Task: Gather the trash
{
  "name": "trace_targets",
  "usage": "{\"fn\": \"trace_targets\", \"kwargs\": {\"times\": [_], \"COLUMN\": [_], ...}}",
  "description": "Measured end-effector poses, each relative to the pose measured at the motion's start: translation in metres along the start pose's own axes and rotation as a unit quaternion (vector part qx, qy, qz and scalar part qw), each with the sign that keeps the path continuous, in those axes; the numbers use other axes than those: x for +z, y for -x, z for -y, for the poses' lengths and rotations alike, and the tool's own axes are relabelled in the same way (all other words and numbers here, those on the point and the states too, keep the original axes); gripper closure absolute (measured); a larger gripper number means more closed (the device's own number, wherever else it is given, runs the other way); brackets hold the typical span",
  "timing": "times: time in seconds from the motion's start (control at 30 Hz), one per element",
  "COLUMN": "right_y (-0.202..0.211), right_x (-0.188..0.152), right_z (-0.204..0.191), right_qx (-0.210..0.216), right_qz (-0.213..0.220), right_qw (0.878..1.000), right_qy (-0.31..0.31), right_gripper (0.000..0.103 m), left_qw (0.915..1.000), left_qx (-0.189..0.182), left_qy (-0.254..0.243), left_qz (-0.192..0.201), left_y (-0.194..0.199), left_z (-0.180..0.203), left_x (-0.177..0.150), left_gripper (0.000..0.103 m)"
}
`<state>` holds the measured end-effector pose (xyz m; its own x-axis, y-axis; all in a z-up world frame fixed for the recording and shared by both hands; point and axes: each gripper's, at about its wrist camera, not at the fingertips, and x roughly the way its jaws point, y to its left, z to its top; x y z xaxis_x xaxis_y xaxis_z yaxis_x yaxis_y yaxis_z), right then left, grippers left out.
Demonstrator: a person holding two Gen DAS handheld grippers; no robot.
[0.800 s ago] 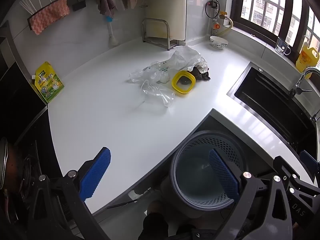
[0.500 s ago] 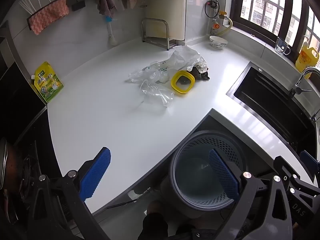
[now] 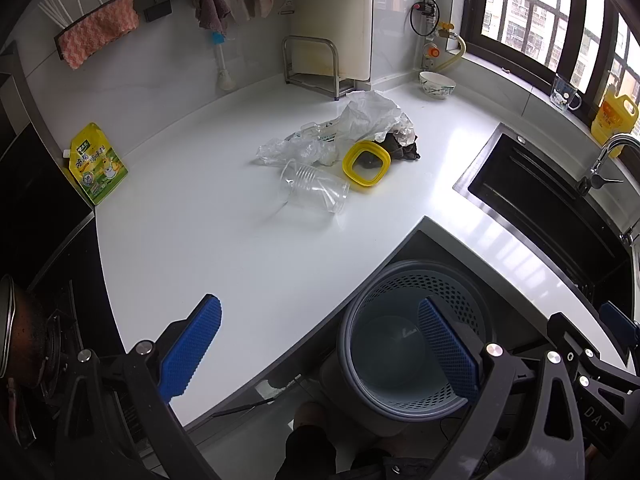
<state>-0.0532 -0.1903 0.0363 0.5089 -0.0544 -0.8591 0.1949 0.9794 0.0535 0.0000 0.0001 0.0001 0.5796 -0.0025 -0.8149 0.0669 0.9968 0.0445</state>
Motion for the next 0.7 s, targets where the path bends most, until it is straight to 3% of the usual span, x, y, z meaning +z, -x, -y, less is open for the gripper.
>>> {"fn": "trace_targets", "kwargs": {"times": [0.7], "right_y": [-0.003], "right_x": [0.0022], "right_z": [0.0005], "right_qx": [-0.001], "right_qz": [-0.001], "right_qw": [1.0], "right_qy": [-0.001], "right_gripper": [0.016], "left_qw": [1.0], "left_qx": [0.0], "left_qy": [0.003], "left_qz": [0.002], "left_y": [0.0001], "left_z": [-0.0001], "left_x": [0.0], "left_gripper": [0.006]}}
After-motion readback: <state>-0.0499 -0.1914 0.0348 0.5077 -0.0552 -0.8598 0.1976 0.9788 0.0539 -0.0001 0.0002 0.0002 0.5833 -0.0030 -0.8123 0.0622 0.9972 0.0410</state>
